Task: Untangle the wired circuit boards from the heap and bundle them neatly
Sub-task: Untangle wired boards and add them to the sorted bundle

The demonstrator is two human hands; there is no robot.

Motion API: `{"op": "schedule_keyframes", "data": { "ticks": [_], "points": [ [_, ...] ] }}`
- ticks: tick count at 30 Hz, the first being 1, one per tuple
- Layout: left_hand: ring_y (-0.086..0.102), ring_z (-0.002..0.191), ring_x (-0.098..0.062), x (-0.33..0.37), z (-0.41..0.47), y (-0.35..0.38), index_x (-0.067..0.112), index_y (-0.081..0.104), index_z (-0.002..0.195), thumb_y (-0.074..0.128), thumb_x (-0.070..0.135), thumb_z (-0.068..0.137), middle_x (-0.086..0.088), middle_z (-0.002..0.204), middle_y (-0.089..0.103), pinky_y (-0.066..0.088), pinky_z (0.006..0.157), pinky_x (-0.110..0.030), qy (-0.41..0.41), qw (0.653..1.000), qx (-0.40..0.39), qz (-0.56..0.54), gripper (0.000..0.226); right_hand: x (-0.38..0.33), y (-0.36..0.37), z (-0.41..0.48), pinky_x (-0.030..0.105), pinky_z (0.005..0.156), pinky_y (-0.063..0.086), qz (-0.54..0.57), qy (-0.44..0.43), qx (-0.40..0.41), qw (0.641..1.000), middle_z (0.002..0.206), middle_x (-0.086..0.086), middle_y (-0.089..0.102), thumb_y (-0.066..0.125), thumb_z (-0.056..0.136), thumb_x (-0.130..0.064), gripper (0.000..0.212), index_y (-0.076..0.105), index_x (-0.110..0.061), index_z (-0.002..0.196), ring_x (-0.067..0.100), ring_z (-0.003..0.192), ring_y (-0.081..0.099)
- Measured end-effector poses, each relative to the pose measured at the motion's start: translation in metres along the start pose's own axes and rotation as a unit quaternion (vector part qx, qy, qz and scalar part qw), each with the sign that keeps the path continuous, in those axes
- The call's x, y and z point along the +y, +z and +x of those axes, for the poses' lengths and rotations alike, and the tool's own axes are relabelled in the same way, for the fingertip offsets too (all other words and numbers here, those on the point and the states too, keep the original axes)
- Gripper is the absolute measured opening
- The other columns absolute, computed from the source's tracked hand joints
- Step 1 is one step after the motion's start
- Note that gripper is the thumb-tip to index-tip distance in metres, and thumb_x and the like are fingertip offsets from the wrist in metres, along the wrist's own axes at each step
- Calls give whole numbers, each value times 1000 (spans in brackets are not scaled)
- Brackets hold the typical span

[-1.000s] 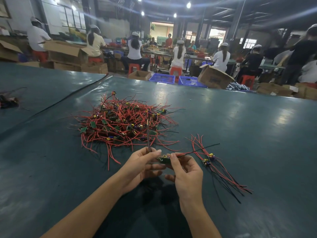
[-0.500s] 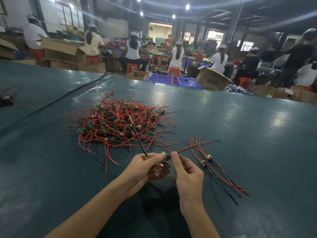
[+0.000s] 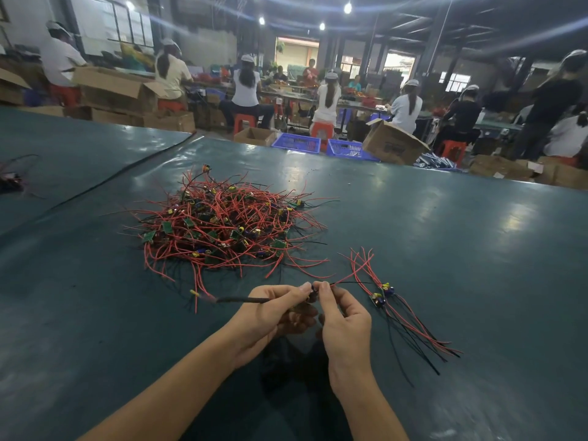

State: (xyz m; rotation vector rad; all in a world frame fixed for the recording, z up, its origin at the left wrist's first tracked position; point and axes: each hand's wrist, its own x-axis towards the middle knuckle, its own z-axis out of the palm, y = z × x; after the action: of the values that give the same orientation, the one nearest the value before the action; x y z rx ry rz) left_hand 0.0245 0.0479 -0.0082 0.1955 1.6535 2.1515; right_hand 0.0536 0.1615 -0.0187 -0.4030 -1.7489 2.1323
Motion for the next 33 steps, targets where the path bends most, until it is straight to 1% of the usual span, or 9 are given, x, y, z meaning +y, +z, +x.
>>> {"op": "schedule_keyframes", "data": {
  "ticks": [4,9,12,16,20,22,24,26,33],
  "points": [
    [64,57,-14,1,1,2,19,74,65,72,37,78,-8,69,69,50,52,-20,-3,999,2,37,22,-4,1,7,39,69,46,87,103,57,989,77,8,62,67,91,-25,30,76,-26,63,26,71,53],
    [60,50,-15,4,2,1,16,68,62,68,24,87,-7,62,65,47,47,-21,4,999,4,48,26,-14,-13,29,18,36,30,181,134,143,964,70,-7,59,65,92,-17,26,73,-16,68,4,41,40],
    [56,47,-14,6,2,-1,15,68,59,67,21,87,-7,58,62,45,45,-20,8,999,-11,51,29,-20,-27,38,15,33,26,231,127,171,949,74,-5,55,63,93,-16,17,69,-15,78,2,37,37],
    [56,48,-13,5,1,-3,17,69,58,65,23,87,-4,58,60,47,47,-20,-1,999,-28,47,30,-20,-30,35,16,33,26,223,104,175,953,73,-6,54,63,94,-20,17,70,-17,78,4,39,36],
    [58,49,-13,4,4,-5,19,68,57,71,31,79,-5,60,63,50,50,-21,6,1000,5,24,25,-16,-18,22,17,34,26,118,69,114,984,65,-9,56,69,89,-31,24,75,-18,69,4,40,34],
    [60,50,-12,2,4,-4,18,68,59,73,36,73,-5,62,65,51,51,-22,13,1000,10,25,23,-11,-6,11,22,42,40,42,58,43,996,62,-2,58,72,86,-32,25,77,-18,66,12,45,45],
    [62,53,-12,0,5,-5,16,71,64,73,37,72,-4,63,66,51,54,-23,23,999,15,28,22,-6,5,0,34,66,57,8,53,-14,998,69,4,71,70,88,-31,22,79,-22,70,26,65,66],
    [63,56,-13,0,5,-7,14,73,69,71,33,79,-4,64,67,51,55,-24,19,999,18,37,21,-4,8,-2,39,80,58,-3,56,-28,998,77,4,75,67,91,-30,22,80,-26,73,28,81,71],
    [54,47,-14,8,2,-6,19,64,52,67,31,75,-3,55,58,45,47,-21,30,997,-44,62,26,-23,-27,27,16,34,28,150,99,125,976,56,-11,53,65,93,-26,22,78,-18,77,2,37,33]
  ]
}}
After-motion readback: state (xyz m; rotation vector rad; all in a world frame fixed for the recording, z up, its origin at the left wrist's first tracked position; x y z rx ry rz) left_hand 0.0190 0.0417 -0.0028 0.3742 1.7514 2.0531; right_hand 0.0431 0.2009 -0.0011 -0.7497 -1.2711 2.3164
